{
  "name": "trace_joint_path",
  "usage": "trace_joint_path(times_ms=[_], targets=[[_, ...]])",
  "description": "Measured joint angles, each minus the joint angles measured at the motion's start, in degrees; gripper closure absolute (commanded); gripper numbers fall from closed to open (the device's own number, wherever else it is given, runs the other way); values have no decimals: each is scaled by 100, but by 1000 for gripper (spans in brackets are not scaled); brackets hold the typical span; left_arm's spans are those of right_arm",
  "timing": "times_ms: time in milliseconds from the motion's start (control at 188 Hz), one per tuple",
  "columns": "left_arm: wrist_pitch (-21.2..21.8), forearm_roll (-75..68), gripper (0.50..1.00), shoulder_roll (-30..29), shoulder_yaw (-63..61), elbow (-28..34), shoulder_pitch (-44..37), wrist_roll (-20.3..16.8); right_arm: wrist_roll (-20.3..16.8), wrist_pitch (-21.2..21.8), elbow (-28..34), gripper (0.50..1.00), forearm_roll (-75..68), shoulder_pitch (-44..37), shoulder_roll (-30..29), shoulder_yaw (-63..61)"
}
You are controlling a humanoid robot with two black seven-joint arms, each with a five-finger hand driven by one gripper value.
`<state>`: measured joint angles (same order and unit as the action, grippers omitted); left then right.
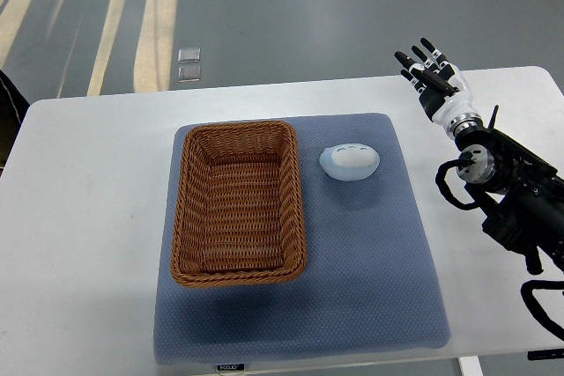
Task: Place blue toy in brown basket
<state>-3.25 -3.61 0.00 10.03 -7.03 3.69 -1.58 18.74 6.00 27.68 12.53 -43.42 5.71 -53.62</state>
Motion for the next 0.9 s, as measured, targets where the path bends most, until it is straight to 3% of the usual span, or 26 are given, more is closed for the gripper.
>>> trace_joint_path(times_ms=[901], targets=[[35, 1, 500, 0, -72, 69, -71, 0, 10, 1, 0, 589, -66, -5, 51, -17]])
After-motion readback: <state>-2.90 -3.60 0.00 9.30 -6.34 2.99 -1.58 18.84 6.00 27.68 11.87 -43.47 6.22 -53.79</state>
